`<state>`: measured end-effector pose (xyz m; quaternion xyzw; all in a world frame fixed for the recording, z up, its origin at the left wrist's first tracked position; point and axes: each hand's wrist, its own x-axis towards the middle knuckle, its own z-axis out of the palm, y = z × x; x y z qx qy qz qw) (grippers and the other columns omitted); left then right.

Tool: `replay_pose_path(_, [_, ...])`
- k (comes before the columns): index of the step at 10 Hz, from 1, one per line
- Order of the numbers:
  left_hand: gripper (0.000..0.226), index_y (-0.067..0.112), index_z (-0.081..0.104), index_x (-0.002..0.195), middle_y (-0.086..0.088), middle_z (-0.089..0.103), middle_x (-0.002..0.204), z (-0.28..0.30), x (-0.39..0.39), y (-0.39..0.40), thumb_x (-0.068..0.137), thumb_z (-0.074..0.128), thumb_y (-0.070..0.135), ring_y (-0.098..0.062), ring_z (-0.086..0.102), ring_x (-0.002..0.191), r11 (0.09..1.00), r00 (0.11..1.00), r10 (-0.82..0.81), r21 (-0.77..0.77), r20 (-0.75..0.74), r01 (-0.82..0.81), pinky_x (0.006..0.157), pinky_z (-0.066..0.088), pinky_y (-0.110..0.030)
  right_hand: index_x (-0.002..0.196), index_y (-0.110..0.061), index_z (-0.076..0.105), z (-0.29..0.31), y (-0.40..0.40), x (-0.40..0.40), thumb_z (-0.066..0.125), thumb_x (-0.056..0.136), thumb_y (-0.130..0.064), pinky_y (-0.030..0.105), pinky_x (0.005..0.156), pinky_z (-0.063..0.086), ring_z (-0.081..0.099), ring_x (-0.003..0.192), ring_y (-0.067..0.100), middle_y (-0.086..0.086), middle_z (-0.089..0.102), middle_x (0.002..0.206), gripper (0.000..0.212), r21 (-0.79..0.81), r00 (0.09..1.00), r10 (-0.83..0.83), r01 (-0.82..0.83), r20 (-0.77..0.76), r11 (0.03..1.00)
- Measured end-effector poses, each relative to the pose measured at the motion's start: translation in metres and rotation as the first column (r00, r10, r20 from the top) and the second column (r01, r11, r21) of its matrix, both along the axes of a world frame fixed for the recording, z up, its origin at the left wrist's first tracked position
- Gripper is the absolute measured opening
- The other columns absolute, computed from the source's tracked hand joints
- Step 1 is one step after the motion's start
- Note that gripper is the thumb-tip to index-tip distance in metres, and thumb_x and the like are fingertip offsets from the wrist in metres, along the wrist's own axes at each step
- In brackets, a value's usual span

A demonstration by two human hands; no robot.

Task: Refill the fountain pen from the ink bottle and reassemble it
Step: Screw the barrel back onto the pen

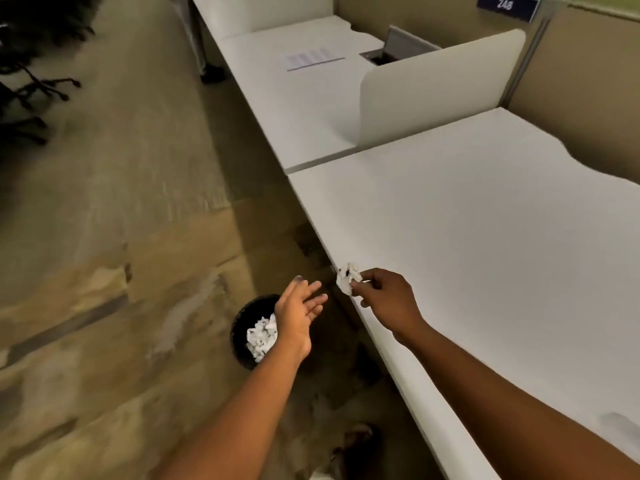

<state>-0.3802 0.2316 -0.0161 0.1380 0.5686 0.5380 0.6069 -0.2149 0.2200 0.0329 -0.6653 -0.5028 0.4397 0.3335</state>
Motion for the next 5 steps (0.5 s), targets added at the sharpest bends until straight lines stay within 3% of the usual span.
replay_pose_path(2, [0.051,0.007,0.04,0.147,-0.009,0.069,0.108,-0.021,-0.061,0.012,0.098,0.053,0.013,-0.025,0.067,0.102,0.969,0.965,0.246,0.004,-0.09,-0.246,0.089,0.051,-0.034,0.1,-0.022,0.073,-0.033,0.039,-0.09,0.067,0.086,-0.036,0.031,0.071,0.056,0.068,0.068,0.008,-0.007,0.073,0.078,0.02,-0.03,0.987,0.15,-0.148,0.062,0.988])
replay_pose_path(3, [0.053,0.006,0.039,0.149,-0.007,0.066,0.104,-0.027,-0.086,0.015,0.098,0.053,0.012,-0.024,0.062,0.11,0.949,0.944,0.308,-0.029,-0.119,-0.313,0.09,0.05,-0.032,0.11,-0.018,0.071,-0.049,0.057,-0.128,0.068,0.086,-0.033,0.033,0.079,0.056,0.07,0.076,0.011,-0.003,0.075,0.086,0.028,-0.046,0.977,0.203,-0.2,0.068,0.979])
replay_pose_path(4, [0.045,0.004,0.047,0.142,-0.001,0.063,0.097,-0.036,-0.105,0.016,0.099,0.05,0.016,-0.024,0.06,0.112,0.943,0.938,0.312,-0.069,-0.15,-0.325,0.078,0.05,-0.025,0.13,-0.014,0.06,-0.065,0.073,-0.154,0.064,0.09,-0.031,0.037,0.093,0.053,0.069,0.099,0.021,0.006,0.074,0.106,0.044,-0.059,0.941,0.304,-0.298,0.149,0.953])
replay_pose_path(5, [0.052,0.005,0.038,0.149,-0.011,0.06,0.119,-0.041,-0.116,0.02,0.1,0.05,0.018,-0.023,0.056,0.113,0.946,0.945,0.292,-0.103,-0.145,-0.308,0.088,0.045,-0.03,0.134,-0.013,0.057,-0.073,0.079,-0.159,0.06,0.093,-0.03,0.035,0.095,0.051,0.066,0.108,0.025,0.01,0.072,0.112,0.044,-0.076,0.908,0.353,-0.345,0.228,0.936])
